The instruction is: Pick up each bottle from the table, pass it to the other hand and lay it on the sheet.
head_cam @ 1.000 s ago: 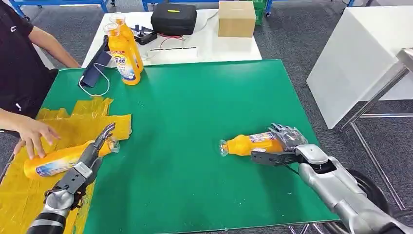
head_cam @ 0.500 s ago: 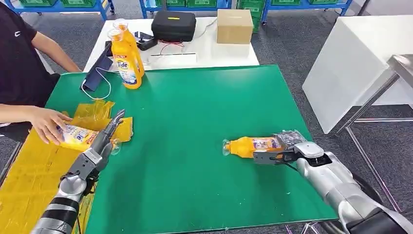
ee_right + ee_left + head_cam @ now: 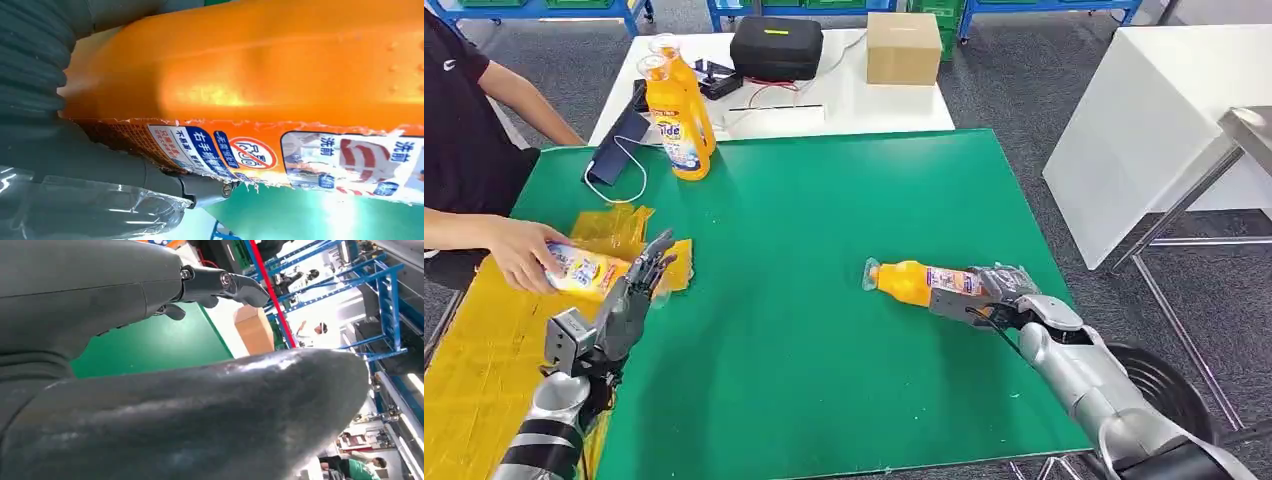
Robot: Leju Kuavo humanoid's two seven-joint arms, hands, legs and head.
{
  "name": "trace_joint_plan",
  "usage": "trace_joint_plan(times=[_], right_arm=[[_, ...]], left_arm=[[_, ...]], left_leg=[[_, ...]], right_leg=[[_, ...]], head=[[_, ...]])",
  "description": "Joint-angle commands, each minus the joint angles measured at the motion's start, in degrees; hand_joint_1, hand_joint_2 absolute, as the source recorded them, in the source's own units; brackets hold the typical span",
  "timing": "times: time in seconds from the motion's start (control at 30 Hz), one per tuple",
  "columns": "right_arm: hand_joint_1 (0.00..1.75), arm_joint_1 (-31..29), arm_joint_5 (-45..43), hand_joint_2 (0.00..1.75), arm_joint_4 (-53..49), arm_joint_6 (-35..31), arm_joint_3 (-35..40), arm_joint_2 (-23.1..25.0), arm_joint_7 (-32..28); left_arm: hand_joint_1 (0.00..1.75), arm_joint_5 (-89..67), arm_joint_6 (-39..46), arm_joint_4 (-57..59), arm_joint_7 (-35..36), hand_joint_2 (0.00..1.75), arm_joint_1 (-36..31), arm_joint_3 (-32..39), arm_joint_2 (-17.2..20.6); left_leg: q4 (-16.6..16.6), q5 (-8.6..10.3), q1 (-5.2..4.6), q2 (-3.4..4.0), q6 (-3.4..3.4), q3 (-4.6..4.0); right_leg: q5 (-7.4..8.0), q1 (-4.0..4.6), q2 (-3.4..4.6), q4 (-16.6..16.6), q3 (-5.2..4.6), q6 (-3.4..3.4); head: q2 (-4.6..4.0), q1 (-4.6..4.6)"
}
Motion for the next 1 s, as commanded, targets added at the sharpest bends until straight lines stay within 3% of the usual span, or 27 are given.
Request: trace_joint_plan(times=[0.03,0.17,0.23,0.27,0.33,0.4,0.57,0.73,1.0], right_arm=[[1.75,9.84,-19.82,1.75,-26.97,0.08,-10.22,7.05,-6.46],[1.75,10.19,-20.39,1.75,-30.02,-1.03,-9.93,7.60,-5.98],[1.75,10.99,-18.06,1.75,-35.46,-7.08,-9.39,9.91,-5.34],[1.75,11.20,-18.55,1.75,-41.69,-9.57,-3.34,15.89,-3.59],[1.75,10.65,-18.83,1.75,-40.85,-9.96,-1.53,17.14,-3.59],[1.75,11.31,-16.44,1.75,-39.90,-14.43,1.76,20.42,-4.98],[1.75,10.02,-19.36,1.75,-32.67,-15.82,9.13,26.31,-4.77],[1.75,8.19,-21.82,1.75,-28.14,-16.24,12.05,27.80,-4.68],[1.75,8.88,-22.25,1.75,-25.52,-15.63,13.32,28.42,-4.61]], left_arm=[[0.00,15.94,-11.59,-7.88,4.03,0.00,7.04,8.29,-3.69],[0.00,17.66,-12.58,-8.90,4.62,0.00,7.84,8.91,-4.31],[0.00,20.63,-13.97,-11.21,6.29,0.00,9.59,9.79,-5.71],[0.00,22.77,-12.22,-13.97,11.30,1.75,11.76,7.79,-8.08],[0.00,23.50,-11.81,-13.67,11.81,1.75,11.55,7.06,-8.36],[0.00,24.11,-8.73,-14.30,12.29,1.75,11.39,6.39,-9.91],[0.00,26.07,-4.15,-15.06,14.53,1.75,10.01,1.27,-13.80],[0.00,26.35,-2.42,-16.79,13.07,1.75,11.02,-3.95,-13.51],[0.00,25.71,-1.67,-17.50,12.30,1.75,11.10,-4.78,-13.48]], left_leg=[[-0.02,-0.05,0.05,0.28,-0.08,-0.16],[0.00,-0.07,0.07,0.35,-0.12,-0.24],[-0.01,-0.07,0.08,0.37,-0.10,-0.24],[0.04,-0.12,0.09,0.43,-0.13,-0.43],[0.08,-0.09,0.05,0.39,-0.15,-0.90],[0.08,-0.06,0.13,0.06,-0.22,-1.03],[0.10,-0.02,0.16,0.01,-0.24,-1.24],[0.05,0.05,0.12,-0.15,-0.21,-1.31],[0.06,0.03,0.13,-0.18,-0.23,-1.29]], right_leg=[[0.05,0.05,0.32,0.01,-0.27,-0.04],[0.06,0.07,0.41,0.02,-0.39,-0.06],[0.06,0.10,0.41,0.05,-0.32,-0.05],[0.02,0.08,0.48,0.14,-0.44,-0.07],[-0.04,0.00,0.38,0.34,-1.09,-0.08],[-0.12,0.10,0.12,0.29,-1.16,-0.08],[-0.11,0.12,0.03,0.32,-1.27,-0.08],[-0.09,0.09,-0.14,0.27,-1.31,-0.05],[-0.11,0.08,-0.15,0.27,-1.26,-0.08]], head=[[0.00,0.04],[0.00,0.04],[0.00,0.04],[0.00,0.02],[0.00,-0.02],[0.00,0.00],[0.02,0.00],[0.02,0.04],[0.00,0.04]])
